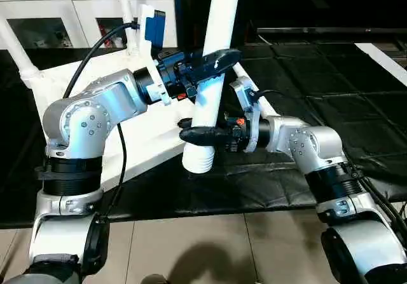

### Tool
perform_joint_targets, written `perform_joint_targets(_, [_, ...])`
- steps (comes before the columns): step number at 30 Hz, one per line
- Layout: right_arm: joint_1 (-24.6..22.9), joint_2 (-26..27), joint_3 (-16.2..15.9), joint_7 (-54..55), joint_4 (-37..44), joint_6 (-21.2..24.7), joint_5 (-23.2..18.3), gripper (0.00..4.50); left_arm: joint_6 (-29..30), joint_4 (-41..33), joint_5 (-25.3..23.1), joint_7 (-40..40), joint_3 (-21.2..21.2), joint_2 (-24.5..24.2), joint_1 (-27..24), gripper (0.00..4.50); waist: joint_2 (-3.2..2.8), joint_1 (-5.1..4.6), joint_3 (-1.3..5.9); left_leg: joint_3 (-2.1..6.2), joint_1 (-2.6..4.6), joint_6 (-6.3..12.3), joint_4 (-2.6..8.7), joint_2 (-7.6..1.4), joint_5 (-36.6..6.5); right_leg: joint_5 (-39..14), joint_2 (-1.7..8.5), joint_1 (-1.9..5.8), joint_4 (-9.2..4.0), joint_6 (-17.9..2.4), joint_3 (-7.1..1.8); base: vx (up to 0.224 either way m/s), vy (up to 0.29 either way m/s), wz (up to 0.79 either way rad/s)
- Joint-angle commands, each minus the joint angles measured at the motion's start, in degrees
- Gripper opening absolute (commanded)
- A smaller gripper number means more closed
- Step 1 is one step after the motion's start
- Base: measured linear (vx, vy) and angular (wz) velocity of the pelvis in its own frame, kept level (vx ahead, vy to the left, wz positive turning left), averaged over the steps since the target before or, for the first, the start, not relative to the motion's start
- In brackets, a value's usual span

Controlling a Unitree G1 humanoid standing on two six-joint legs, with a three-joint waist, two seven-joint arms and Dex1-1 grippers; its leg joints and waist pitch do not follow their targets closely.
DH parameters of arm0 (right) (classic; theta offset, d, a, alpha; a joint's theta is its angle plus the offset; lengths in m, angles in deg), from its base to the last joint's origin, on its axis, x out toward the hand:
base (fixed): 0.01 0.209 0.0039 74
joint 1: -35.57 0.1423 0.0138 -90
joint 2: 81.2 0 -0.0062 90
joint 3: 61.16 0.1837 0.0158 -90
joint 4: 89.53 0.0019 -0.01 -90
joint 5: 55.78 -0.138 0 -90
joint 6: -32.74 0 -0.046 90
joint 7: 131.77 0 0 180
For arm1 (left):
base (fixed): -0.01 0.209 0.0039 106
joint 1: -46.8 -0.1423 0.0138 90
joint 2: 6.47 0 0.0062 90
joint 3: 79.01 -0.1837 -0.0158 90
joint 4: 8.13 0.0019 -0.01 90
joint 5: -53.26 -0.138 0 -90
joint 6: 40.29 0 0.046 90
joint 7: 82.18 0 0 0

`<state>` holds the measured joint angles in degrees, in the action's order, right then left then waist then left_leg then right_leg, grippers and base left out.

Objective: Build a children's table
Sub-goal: Insert table leg to table base

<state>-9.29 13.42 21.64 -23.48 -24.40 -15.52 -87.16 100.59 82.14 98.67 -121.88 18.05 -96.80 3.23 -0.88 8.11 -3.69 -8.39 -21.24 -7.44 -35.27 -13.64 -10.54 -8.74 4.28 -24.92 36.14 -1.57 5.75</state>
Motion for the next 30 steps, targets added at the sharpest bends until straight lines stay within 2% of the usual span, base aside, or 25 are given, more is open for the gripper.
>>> perform_joint_targets(1, [0.68,-0.09,0.54,0.58,-0.10,0.31,0.12,2.04,0.06,-1.58,1.20,-1.19,-0.34,-0.12,1.40,1.81,0.02,-0.10,5.10,-1.25,-0.19,0.27,3.51,1.21,-6.98,-15.42,2.55,4.57,-4.39,-7.84,-2.32,0.000,0.000,0.00])
perform_joint_targets(5, [0.29,-0.11,0.71,0.67,0.23,0.29,0.12,2.04,0.34,-2.49,2.04,-0.95,0.11,0.17,1.53,1.81,-0.12,-0.06,5.14,-1.23,-0.19,0.19,3.48,1.22,-7.07,-15.02,2.54,4.62,-4.30,-8.08,-2.30,0.000,0.000,0.00])
perform_joint_targets(7, [0.05,-0.08,0.87,0.87,0.40,0.28,0.01,2.04,0.83,-3.05,3.20,-0.53,0.73,0.72,1.65,2.51,-0.12,-0.04,5.14,-1.25,-0.19,0.18,3.45,1.25,-7.13,-14.76,2.51,4.63,-4.29,-8.25,-2.31,0.000,0.000,0.00])
perform_joint_targets(9, [-0.32,0.23,1.60,1.58,0.47,0.26,-0.44,2.04,2.04,-4.83,6.37,-0.13,1.93,1.99,1.76,2.53,-0.18,0.07,5.20,-1.28,-0.19,0.12,3.37,1.25,-7.04,-14.70,2.59,4.67,-4.24,-8.58,-2.31,0.000,0.000,0.00])
perform_joint_targets(13, [-0.53,0.89,2.81,3.39,0.18,0.34,-0.88,2.04,2.81,-5.44,9.42,1.87,3.93,3.95,1.41,2.55,-0.12,-0.12,5.12,-1.31,-0.30,0.33,3.35,1.27,-7.44,-14.46,2.50,4.63,-4.33,-8.90,-2.30,0.000,0.000,0.00])
perform_joint_targets(15, [-0.68,1.59,3.92,5.53,-0.32,-0.39,-0.79,2.04,1.95,-4.37,10.70,4.94,6.32,5.96,1.00,2.55,-0.04,-0.19,5.07,-1.33,-0.24,0.31,3.38,1.32,-7.86,-15.95,2.44,4.62,-4.56,-8.30,-2.21,0.000,0.000,0.00])
perform_joint_targets(17, [-0.70,1.74,4.48,6.24,-0.10,0.03,-1.15,2.04,1.65,-4.20,10.87,5.69,6.86,6.41,0.67,2.55,-0.04,-0.15,5.06,-1.31,-0.15,0.28,3.40,1.35,-7.94,-16.88,2.46,4.61,-4.79,-7.80,-2.15,0.000,0.000,0.00])
perform_joint_targets(18, [-0.92,2.13,5.72,7.96,0.57,0.25,-1.74,2.04,1.31,-4.27,11.08,6.80,7.54,6.99,0.00,2.55,0.17,-0.18,5.05,-1.35,-0.16,0.39,3.43,1.39,-7.90,-17.64,2.38,4.60,-4.88,-7.08,-2.16,0.000,0.000,0.00])
perform_joint_targets(21, [-1.19,2.29,6.36,9.12,1.08,0.28,-1.95,2.04,1.16,-4.56,11.55,7.51,8.14,7.41,-0.51,2.55,0.06,-0.17,5.05,-1.32,-0.13,0.32,3.46,1.38,-7.87,-18.63,2.39,4.51,-4.96,-6.36,-2.12,0.000,0.000,0.00])
perform_joint_targets(22, [-1.38,2.29,6.68,9.35,1.44,0.39,-2.21,2.04,1.21,-4.79,12.02,7.86,8.50,7.68,-0.73,2.55,0.39,-0.14,5.07,-1.34,-0.10,0.35,3.52,1.33,-7.38,-18.73,2.42,4.50,-4.89,-6.17,-2.14,0.000,0.000,0.00])
perform_joint_targets(24, [-2.12,2.41,7.29,9.89,2.56,0.68,-2.77,2.01,1.75,-5.43,13.76,8.69,9.29,8.23,-1.16,2.55,0.28,-0.02,5.14,-1.33,-0.07,0.13,3.48,1.26,-6.95,-17.56,2.49,4.46,-4.70,-6.85,-2.25,0.000,0.000,0.00])
perform_joint_targets(25, [-2.87,2.56,7.57,10.04,3.68,0.54,-3.19,2.01,2.14,-5.97,14.59,9.24,9.65,8.55,-1.41,2.55,0.89,-0.07,5.12,-1.45,-0.08,0.21,3.50,1.22,-6.71,-17.10,2.43,4.46,-4.78,-6.98,-2.28,0.000,0.000,0.00])
perform_joint_targets(26, [-3.65,2.92,7.78,10.06,4.67,0.13,-3.59,1.96,1.63,-6.27,14.09,9.59,9.61,8.82,-1.65,2.55,0.63,0.14,5.20,-1.42,-0.04,0.13,3.44,1.20,-6.45,-16.18,2.49,4.49,-4.44,-7.39,-2.34,0.000,0.000,0.00])
perform_joint_targets(27, [-4.19,3.16,7.89,10.03,5.34,-0.18,-3.86,1.91,1.21,-6.50,13.59,9.81,9.52,8.99,-1.83,2.55,0.35,-0.16,5.15,-1.31,-0.30,0.36,3.55,1.20,-6.99,-15.74,2.39,4.64,-4.61,-7.38,-2.14,0.000,0.000,0.00])
perform_joint_targets(29, [-4.64,3.46,8.00,10.38,5.75,-0.66,-3.94,1.91,0.76,-6.45,13.28,10.10,9.62,9.37,-1.91,2.55,0.45,-0.25,5.18,-1.35,-0.24,0.50,3.53,1.30,-6.96,-16.07,2.38,4.61,-4.66,-6.87,-2.16,0.000,0.000,0.00])
perform_joint_targets(30, [-4.88,3.74,8.11,11.15,5.86,-1.15,-3.83,1.91,0.07,-6.18,13.19,10.69,10.13,9.87,-1.77,2.55,0.16,-0.28,5.17,-1.32,-0.33,0.46,3.52,1.32,-6.84,-16.20,2.41,4.67,-4.69,-6.73,-2.16,0.000,0.000,0.00])
